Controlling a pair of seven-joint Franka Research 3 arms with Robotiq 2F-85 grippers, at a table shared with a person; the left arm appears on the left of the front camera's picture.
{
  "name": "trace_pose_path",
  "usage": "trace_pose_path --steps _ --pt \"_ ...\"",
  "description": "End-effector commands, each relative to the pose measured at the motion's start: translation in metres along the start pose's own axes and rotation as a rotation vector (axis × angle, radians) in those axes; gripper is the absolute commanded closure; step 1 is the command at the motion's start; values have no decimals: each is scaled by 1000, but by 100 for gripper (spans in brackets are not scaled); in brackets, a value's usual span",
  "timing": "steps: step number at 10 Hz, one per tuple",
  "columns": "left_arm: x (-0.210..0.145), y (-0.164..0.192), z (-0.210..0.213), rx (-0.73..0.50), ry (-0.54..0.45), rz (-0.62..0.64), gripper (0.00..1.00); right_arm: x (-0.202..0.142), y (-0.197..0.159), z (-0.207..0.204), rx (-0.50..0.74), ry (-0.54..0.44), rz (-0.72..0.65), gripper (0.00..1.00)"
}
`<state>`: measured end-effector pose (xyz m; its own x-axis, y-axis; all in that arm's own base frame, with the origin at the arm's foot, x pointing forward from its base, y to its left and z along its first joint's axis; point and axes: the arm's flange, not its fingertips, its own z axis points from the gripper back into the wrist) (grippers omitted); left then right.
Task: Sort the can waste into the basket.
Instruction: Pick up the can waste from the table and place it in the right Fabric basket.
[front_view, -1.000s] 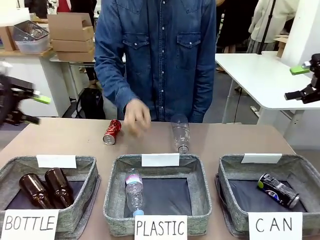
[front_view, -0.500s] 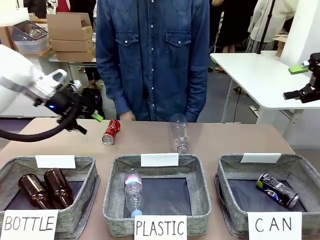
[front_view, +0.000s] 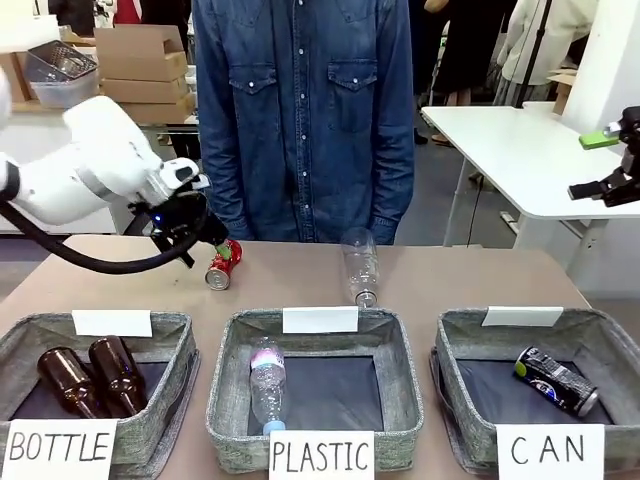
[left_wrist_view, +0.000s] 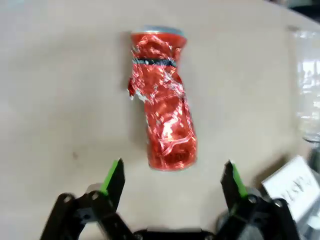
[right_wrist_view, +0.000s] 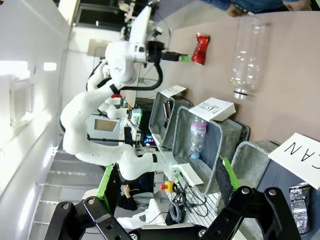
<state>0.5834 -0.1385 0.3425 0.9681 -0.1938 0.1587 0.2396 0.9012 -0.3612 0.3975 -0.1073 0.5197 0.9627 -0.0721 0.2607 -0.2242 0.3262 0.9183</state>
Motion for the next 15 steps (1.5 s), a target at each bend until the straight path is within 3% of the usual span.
trace_pose_path --steps 1,6,7,8,9,11,12,13,15 --pt "21 -4 -29 133 7 11 0 0 1 4 -8 12 17 0" --pt "26 -9 -50 212 -40 45 0 0 1 4 -8 12 17 0" --pt "24 -10 -51 226 -40 60 47 0 1 4 -8 12 17 0" --pt "23 -12 -51 223 -39 49 59 0 1 4 -8 12 17 0" --pt "21 -16 -49 220 -41 34 100 0 1 4 -8 12 17 0" --pt "16 -28 -41 225 -58 6 100 0 1 4 -8 12 17 0" --pt "13 -33 -38 228 -62 -5 87 0 1 4 -8 12 17 0" --pt "12 -34 -37 228 -60 -5 96 0 1 4 -8 12 17 0" --pt "10 -35 -35 226 -62 -3 100 0 1 4 -8 12 17 0"
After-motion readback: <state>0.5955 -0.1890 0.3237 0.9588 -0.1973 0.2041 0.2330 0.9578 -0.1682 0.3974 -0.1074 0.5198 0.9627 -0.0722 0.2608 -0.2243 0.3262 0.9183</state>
